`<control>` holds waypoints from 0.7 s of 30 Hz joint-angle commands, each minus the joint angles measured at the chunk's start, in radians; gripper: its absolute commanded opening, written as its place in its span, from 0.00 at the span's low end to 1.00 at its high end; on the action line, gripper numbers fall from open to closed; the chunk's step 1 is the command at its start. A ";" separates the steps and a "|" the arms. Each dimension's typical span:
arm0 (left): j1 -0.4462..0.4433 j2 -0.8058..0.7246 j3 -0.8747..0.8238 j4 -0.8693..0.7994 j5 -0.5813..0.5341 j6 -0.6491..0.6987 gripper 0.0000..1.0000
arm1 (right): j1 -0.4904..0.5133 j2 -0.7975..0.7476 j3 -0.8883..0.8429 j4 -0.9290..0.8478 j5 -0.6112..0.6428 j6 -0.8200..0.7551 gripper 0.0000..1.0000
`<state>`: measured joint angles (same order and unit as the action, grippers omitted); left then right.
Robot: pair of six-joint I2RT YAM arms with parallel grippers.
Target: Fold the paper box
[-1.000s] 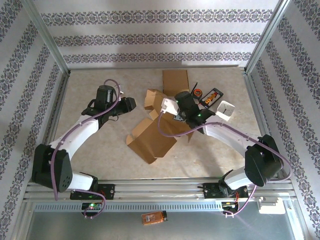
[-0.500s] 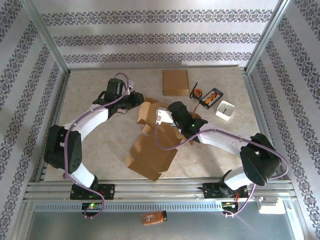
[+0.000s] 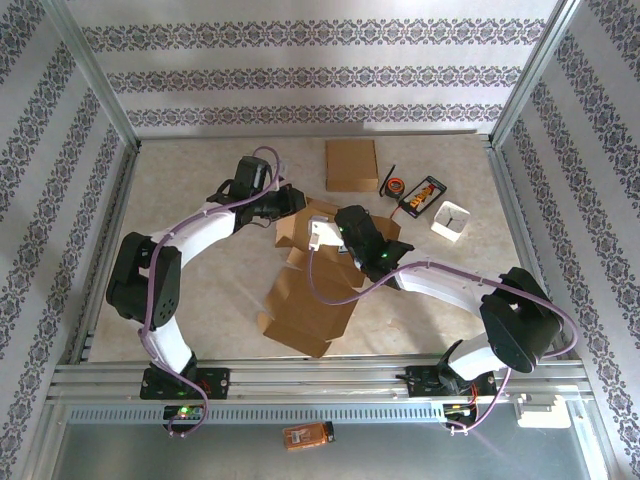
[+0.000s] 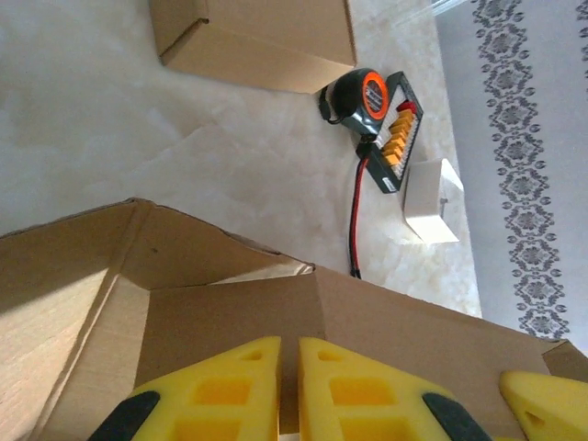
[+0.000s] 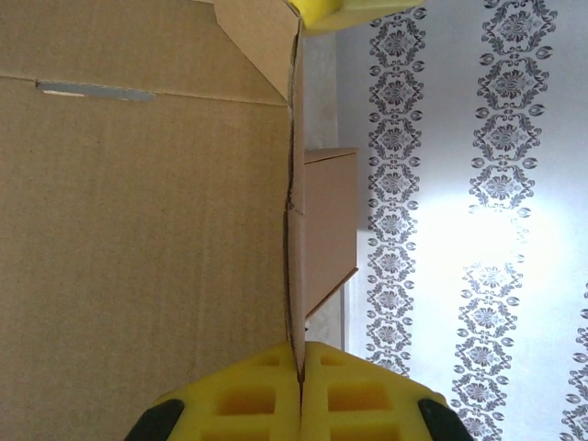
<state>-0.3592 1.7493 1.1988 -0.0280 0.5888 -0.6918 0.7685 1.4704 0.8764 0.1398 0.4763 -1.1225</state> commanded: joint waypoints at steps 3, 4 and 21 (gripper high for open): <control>-0.027 -0.036 -0.108 0.304 0.162 -0.243 0.13 | 0.005 -0.005 0.010 0.085 0.020 0.009 0.05; -0.028 -0.041 -0.122 0.354 0.168 -0.283 0.13 | 0.005 0.000 0.014 0.087 0.023 0.009 0.05; 0.014 -0.055 -0.030 -0.094 -0.122 0.070 0.18 | -0.001 -0.022 0.006 0.092 0.012 0.009 0.05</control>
<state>-0.3515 1.6569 1.1507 -0.0559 0.4957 -0.6743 0.7681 1.4704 0.8764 0.1997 0.4961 -1.1259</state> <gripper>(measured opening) 0.184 0.059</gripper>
